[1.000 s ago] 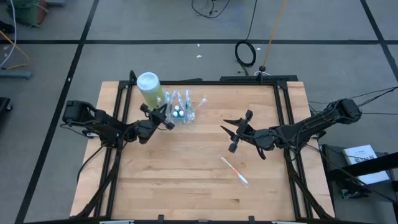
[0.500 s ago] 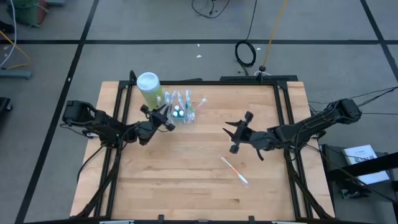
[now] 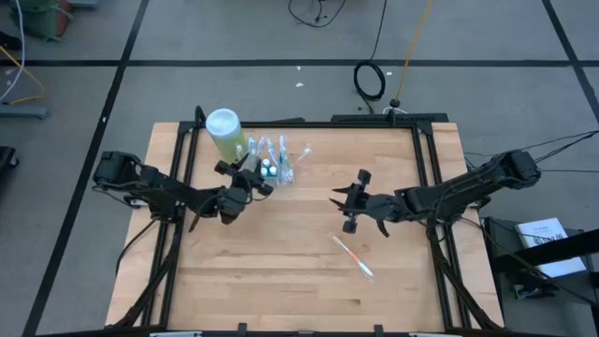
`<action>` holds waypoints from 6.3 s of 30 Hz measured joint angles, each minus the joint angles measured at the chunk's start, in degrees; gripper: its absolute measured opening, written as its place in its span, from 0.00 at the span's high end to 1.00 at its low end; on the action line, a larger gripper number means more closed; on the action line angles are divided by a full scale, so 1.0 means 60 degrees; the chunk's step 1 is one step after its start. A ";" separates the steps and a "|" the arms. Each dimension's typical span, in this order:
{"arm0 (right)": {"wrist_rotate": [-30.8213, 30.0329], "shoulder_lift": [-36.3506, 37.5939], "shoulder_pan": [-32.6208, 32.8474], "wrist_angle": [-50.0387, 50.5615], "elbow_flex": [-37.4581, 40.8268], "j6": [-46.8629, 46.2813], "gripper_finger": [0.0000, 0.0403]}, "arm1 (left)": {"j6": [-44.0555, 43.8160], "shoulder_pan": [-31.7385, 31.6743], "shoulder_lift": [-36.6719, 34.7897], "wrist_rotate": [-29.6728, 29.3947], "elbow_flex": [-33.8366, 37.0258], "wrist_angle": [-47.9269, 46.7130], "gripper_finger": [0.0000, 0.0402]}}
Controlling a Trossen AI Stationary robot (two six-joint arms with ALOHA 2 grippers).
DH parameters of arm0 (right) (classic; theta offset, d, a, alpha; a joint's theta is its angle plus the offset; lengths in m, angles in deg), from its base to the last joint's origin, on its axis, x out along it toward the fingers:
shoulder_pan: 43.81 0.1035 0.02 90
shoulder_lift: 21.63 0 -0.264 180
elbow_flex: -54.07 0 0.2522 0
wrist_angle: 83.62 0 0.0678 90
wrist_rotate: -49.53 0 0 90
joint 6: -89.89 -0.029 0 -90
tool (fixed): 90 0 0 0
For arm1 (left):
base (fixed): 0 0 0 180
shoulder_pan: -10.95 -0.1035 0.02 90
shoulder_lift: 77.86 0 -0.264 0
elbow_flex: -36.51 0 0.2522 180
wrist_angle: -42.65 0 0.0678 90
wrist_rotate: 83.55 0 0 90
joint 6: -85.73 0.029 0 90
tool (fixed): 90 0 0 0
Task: Pick & Place toothbrushing station
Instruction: Put the orange toothbrush into the transparent organizer, then return to Home Position
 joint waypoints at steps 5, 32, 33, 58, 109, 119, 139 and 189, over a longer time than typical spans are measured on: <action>0.0022 -0.0345 -0.0496 -0.0167 0.0004 0.0198 0.71 | 0.0687 0.0694 0.0000 -0.0481 -0.0735 -0.0028 0.46; 0.2826 -0.2235 0.1690 0.2703 -0.0001 -0.5164 0.71 | -0.4128 0.2222 -0.1175 0.6880 -0.2769 -0.6887 0.46; 0.2943 -0.2489 0.1783 0.2704 0.0004 -0.5246 0.71 | -0.4314 0.2108 -0.1177 0.6832 -0.2746 -0.6972 0.46; 0.2997 -0.2100 0.1603 0.0884 0.0040 -0.5610 0.71 | -0.4970 0.1608 -0.1173 0.6830 -0.2733 -0.7052 0.46; 0.6508 -0.6219 -0.3588 -1.3082 -0.1618 0.1135 1.00 | -0.4001 0.1754 -0.4091 0.6293 -0.2726 -0.8248 0.46; 0.5239 -0.8243 -0.4116 -1.2856 -0.3650 0.0958 1.00 | -0.4091 0.1761 -0.4483 0.6506 -0.2730 -0.9140 0.46; 0.3215 -0.8342 -0.3952 -1.2101 -0.3587 0.2868 1.00 | -0.4230 0.1761 -0.4433 0.6519 -0.2730 -0.9478 0.46; 0.1252 -0.2856 -0.1760 0.0289 -0.3537 0.2860 0.66 | -0.0957 0.1769 -0.5241 0.6488 -0.2741 -1.0419 0.46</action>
